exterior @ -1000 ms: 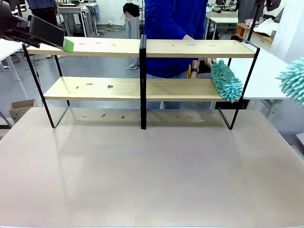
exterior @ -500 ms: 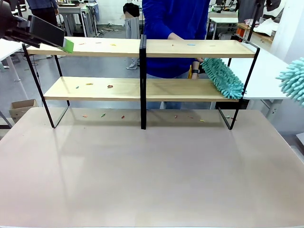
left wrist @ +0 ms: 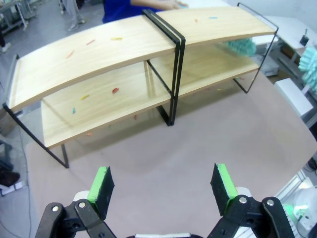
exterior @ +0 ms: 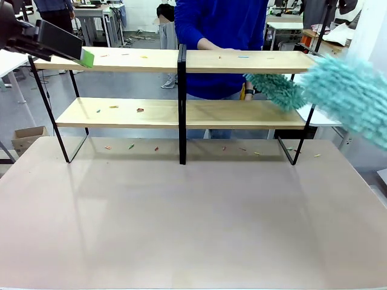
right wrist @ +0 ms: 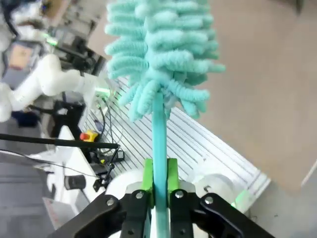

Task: Clean the shelves.
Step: Clean a randomly selected level of the Shelf with the Duster.

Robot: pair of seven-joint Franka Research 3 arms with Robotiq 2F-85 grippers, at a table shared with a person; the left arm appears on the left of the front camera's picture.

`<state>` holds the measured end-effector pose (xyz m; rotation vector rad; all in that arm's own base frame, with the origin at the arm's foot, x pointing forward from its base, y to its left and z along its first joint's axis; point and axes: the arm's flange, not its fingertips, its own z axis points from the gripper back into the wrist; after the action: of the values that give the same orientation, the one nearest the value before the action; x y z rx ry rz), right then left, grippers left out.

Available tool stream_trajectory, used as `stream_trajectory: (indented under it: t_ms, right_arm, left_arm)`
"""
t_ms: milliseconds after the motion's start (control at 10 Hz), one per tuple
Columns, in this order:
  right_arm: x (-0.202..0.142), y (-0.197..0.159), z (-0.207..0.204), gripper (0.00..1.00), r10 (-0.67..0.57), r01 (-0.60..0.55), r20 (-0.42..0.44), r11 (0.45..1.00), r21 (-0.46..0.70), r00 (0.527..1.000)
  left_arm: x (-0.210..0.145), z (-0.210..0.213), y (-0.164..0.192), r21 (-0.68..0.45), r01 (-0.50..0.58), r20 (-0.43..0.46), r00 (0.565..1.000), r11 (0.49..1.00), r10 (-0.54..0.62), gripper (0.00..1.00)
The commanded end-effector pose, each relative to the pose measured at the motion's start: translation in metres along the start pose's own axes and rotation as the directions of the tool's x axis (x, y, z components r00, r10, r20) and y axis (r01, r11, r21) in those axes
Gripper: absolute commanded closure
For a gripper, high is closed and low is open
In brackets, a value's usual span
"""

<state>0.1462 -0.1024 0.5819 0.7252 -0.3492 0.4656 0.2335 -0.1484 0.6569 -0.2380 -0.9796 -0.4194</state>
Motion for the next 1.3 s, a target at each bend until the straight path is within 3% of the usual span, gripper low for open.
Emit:
stream_trajectory:
  t_ms: [0, 200, 300, 400, 500, 700, 1000, 1100, 1200]
  right_arm:
    - [0.065, 0.035, -0.008, 0.88, 0.120, -0.120, -0.040, 0.993, 0.002, 0.992]
    - [0.114, 0.062, -0.034, 0.88, 0.099, -0.101, -0.036, 0.993, -0.065, 0.994]
    - [0.102, 0.065, -0.033, 0.88, 0.076, -0.079, -0.034, 0.992, -0.103, 0.997]
    - [0.091, 0.068, -0.037, 0.88, 0.151, -0.153, -0.066, 0.988, -0.030, 0.986]
    - [0.106, 0.072, -0.041, 0.88, 0.135, -0.139, -0.066, 0.988, -0.065, 0.989]
    - [0.094, 0.077, -0.041, 0.88, 0.120, -0.124, -0.038, 0.985, -0.116, 0.992]
    - [0.190, 0.105, -0.056, 0.88, 0.048, -0.061, -0.073, 0.982, -0.179, 0.996]
    - [0.230, 0.110, -0.062, 0.88, -0.068, 0.045, -0.103, 0.976, -0.212, 0.992]
    - [0.273, 0.115, -0.069, 0.88, -0.192, 0.166, -0.076, 0.951, -0.261, 0.978]
  left_arm:
    - [-0.001, 0.001, 0.000, 0.003, 0.000, 0.003, 1.000, 1.000, 0.000, 0.00]
    - [-0.001, 0.001, 0.000, 0.003, 0.000, 0.003, 1.000, 1.000, 0.000, 0.00]
    - [-0.001, 0.001, 0.000, 0.003, 0.000, 0.003, 1.000, 1.000, 0.000, 0.00]
    - [-0.001, 0.001, 0.000, 0.003, 0.000, 0.003, 1.000, 1.000, 0.000, 0.00]
    - [-0.001, 0.001, 0.000, 0.003, 0.000, 0.003, 1.000, 1.000, 0.000, 0.00]
    - [-0.001, 0.001, 0.000, 0.003, 0.000, 0.003, 1.000, 1.000, 0.000, 0.00]
    - [-0.001, 0.001, 0.000, 0.003, 0.000, 0.003, 1.000, 1.000, 0.000, 0.00]
    - [-0.001, 0.001, 0.000, 0.003, 0.000, 0.003, 1.000, 1.000, 0.000, 0.00]
    - [-0.001, 0.001, 0.000, 0.003, 0.000, 0.003, 1.000, 1.000, 0.000, 0.00]
